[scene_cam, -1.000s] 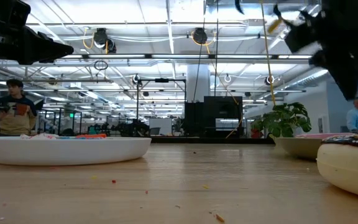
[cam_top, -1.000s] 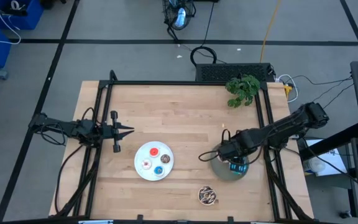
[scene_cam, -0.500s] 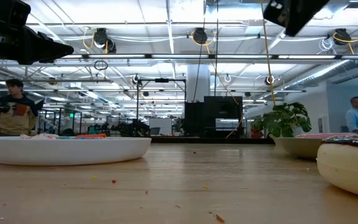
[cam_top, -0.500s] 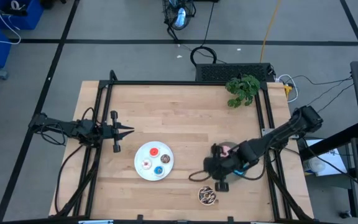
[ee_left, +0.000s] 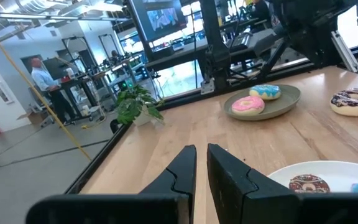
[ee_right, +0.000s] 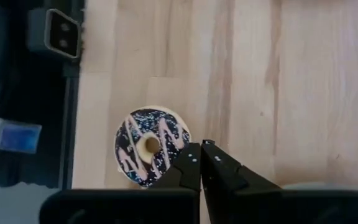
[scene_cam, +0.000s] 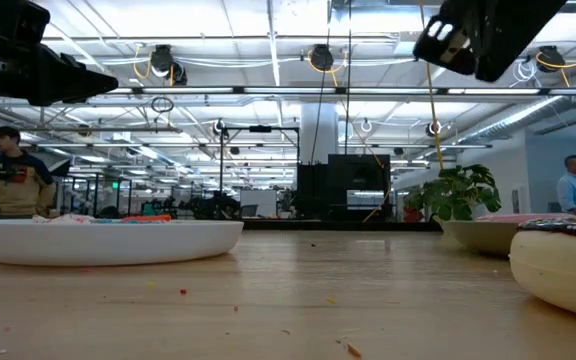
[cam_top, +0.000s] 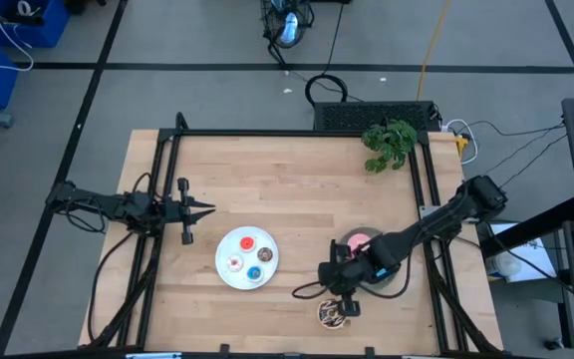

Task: Pick & Place donuts
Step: Put the large black donut on the gray plate

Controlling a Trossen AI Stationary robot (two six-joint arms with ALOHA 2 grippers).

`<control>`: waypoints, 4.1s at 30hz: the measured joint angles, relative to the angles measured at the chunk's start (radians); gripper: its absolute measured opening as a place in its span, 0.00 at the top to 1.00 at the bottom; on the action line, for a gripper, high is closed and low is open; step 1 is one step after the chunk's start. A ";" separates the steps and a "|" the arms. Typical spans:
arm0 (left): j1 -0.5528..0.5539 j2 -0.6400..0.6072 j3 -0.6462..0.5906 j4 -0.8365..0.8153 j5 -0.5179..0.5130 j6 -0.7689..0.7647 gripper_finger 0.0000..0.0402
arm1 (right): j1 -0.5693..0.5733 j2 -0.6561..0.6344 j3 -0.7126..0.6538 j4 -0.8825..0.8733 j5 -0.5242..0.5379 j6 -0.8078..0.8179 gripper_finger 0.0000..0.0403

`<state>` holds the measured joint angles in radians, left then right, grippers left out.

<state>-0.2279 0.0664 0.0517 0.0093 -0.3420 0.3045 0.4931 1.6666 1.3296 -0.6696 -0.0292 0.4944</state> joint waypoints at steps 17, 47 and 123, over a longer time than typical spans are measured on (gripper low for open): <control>0.000 0.000 0.000 0.002 0.000 -0.004 0.88 | 0.072 0.345 0.573 -0.559 0.054 -0.010 1.00; 0.000 0.000 0.000 0.001 0.000 -0.012 0.88 | 0.061 0.393 0.280 -0.305 -0.051 -0.122 0.32; 0.000 0.000 0.000 -0.007 0.000 -0.013 0.88 | 0.043 0.395 0.326 -0.226 -0.050 -0.095 0.95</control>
<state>-0.2276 0.0665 0.0517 0.0025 -0.3424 0.2916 0.5365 2.0613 1.6558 -0.8951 -0.0792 0.3992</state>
